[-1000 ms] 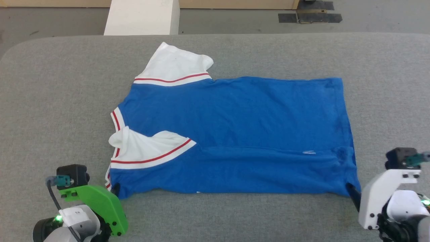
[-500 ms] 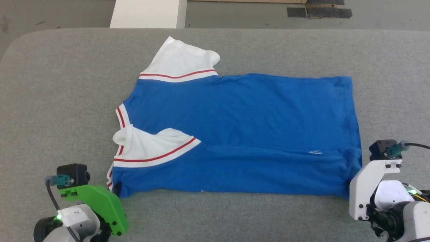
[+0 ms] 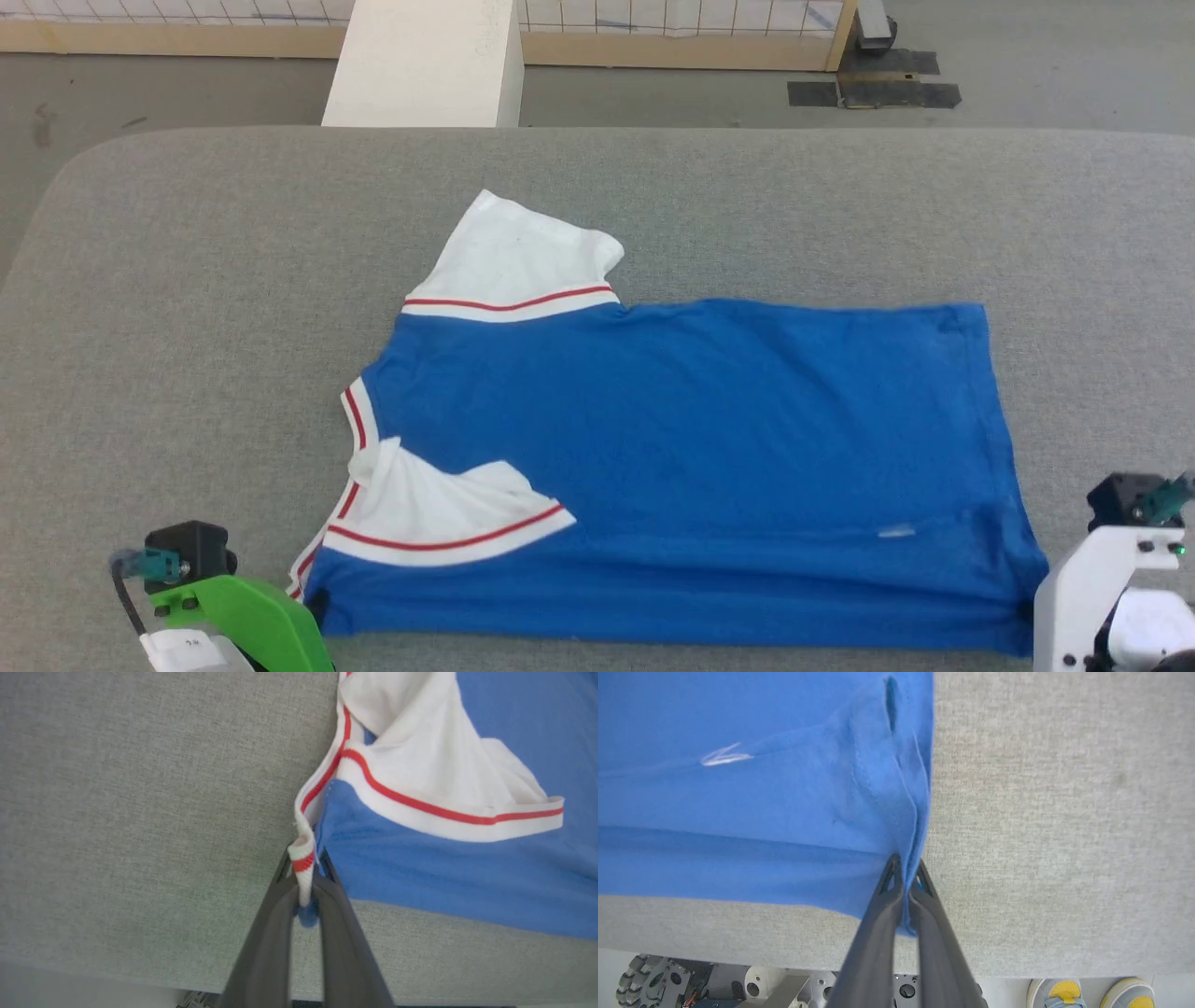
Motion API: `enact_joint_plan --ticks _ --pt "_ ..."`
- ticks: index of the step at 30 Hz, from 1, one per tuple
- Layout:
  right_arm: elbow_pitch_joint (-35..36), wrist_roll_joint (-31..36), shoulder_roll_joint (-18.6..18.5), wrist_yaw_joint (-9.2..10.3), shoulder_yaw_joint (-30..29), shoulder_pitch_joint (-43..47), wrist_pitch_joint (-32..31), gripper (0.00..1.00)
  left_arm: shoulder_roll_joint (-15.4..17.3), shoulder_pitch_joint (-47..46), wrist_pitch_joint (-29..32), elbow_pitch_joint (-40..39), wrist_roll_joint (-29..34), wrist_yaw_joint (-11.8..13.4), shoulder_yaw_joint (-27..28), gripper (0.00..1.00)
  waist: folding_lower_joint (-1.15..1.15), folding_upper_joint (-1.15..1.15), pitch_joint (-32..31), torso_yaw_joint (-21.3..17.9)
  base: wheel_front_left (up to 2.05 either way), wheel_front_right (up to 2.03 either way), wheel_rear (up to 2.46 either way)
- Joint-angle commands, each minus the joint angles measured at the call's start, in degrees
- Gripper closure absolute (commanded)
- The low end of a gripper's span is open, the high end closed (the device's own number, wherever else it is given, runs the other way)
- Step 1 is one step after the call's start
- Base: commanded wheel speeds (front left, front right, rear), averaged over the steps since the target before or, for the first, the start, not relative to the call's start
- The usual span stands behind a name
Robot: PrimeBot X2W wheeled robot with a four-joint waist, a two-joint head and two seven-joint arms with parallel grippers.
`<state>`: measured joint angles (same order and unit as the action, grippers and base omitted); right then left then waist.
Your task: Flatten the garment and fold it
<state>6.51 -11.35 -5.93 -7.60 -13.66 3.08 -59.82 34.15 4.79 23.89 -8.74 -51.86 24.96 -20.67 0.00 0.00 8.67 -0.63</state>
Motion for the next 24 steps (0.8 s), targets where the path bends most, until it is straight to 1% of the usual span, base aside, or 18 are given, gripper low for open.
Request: enact_joint_plan --ticks 1,2,6,8,12,13,15,18,24 --pt "-0.65 0.34 0.11 0.11 -0.38 1.15 0.44 0.73 -0.24 0.61 0.02 0.91 -0.49 0.34 0.25 0.63 0.0 0.0 0.02 -0.06 0.0 0.0 0.0" --pt "-1.09 0.2 0.41 0.11 -0.45 1.38 0.81 0.0 -0.58 0.53 -0.18 1.29 -0.61 0.21 0.2 0.0 0.0 0.0 -0.03 -0.1 0.0 0.0 0.0" --pt "-0.98 -1.1 1.47 0.11 -1.37 0.55 3.46 0.0 -1.07 -0.69 -2.0 1.84 -0.41 -0.08 1.21 0.0 0.0 0.0 -0.55 -0.4 0.0 0.0 0.0" --pt "0.27 -1.78 1.75 0.11 -2.42 -0.59 5.07 0.0 -0.32 -2.45 -4.33 1.02 1.26 -0.44 2.19 0.0 0.0 0.0 -0.93 -0.4 0.0 0.0 0.0" --pt "3.49 -1.55 2.11 0.11 -4.56 -4.78 8.97 0.0 0.87 -7.84 -9.2 0.17 5.54 -2.31 2.79 0.0 0.0 0.0 -1.13 -0.71 0.0 0.0 0.0" --pt "4.04 -1.19 2.15 0.11 -4.62 -6.08 9.55 0.0 1.22 -9.74 -10.6 0.3 7.11 -3.03 2.57 0.0 0.0 0.0 -0.89 -0.94 0.0 0.0 0.0" --pt "4.45 -0.65 2.2 0.11 -4.54 -8.28 9.72 0.0 0.92 -13.47 -12.75 1.19 9.05 -4.52 1.94 0.0 0.0 0.0 -0.28 -1.18 0.0 0.0 0.0" --pt "4.43 0.01 2.03 0.11 -4.36 -12.28 10.45 0.0 -0.03 -19.37 -14.51 3.46 11.3 -6.96 0.25 0.0 0.0 0.0 1.31 -1.61 0.0 0.0 0.0" --pt "2.99 2.0 2.06 0.11 -3.35 -21.21 12.13 0.0 -3.11 -34.41 -15.64 12.64 13.59 -13.29 -2.95 0.0 0.0 0.0 7.49 -2.4 0.0 0.0 0.0"
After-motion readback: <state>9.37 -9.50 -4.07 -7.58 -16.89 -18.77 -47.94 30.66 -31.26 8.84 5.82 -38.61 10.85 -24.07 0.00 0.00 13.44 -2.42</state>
